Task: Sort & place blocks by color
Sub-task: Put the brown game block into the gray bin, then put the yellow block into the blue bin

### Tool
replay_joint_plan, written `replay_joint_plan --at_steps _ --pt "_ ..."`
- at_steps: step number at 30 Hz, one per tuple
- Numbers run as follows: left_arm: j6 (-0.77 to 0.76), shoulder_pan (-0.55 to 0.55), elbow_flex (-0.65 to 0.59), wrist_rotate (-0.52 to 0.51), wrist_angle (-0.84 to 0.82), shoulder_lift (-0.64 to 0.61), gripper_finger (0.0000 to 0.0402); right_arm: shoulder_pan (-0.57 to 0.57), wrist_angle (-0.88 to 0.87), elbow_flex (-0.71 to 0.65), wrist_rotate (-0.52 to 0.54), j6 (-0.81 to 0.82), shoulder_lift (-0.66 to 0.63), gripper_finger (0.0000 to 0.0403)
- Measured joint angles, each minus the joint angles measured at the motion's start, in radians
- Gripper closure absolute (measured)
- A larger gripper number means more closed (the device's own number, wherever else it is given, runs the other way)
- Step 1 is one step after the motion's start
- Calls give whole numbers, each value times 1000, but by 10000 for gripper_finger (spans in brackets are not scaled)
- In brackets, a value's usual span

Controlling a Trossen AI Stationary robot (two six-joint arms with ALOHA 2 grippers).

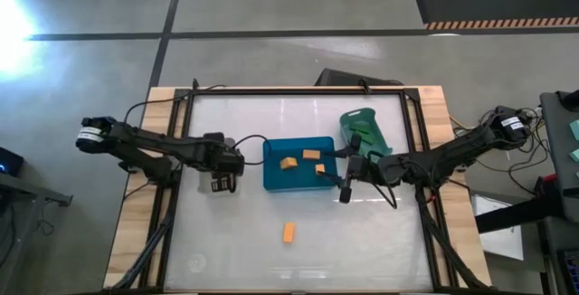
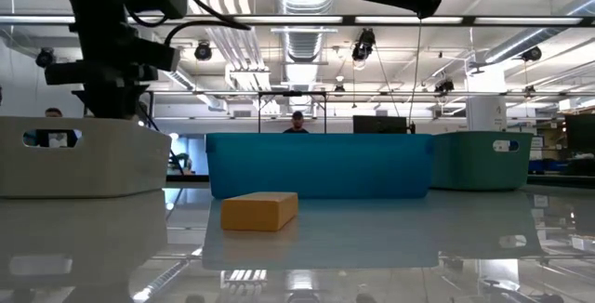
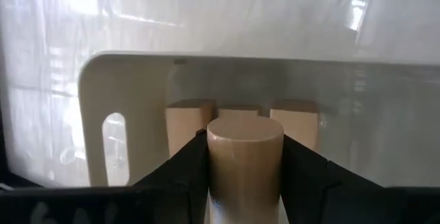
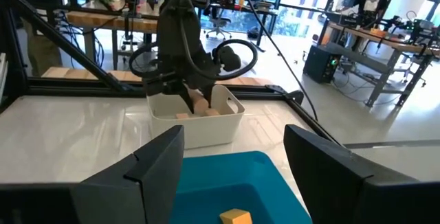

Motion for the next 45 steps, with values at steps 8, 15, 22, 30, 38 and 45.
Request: replay_joint_plan --at_steps 8,15,22,30,38,45 --pt "-2 0 -35 -44 3 1 209 0 0 0 0 0 0 161" --pt "-31 0 -21 -44 9 0 206 0 -6 0 0 0 0 165" --pt "-140 -18 72 -30 10 -5 205 0 -39 0 0 14 0 165" --pt "-321 -121 157 -24 94 -6 204 0 -119 -1 -45 36 1 165" --pt "-557 -247 157 -34 340 6 204 1 -127 -1 -333 25 1 165" --pt "-627 -375 153 -292 545 27 204 1 -138 -1 -335 70 1 167"
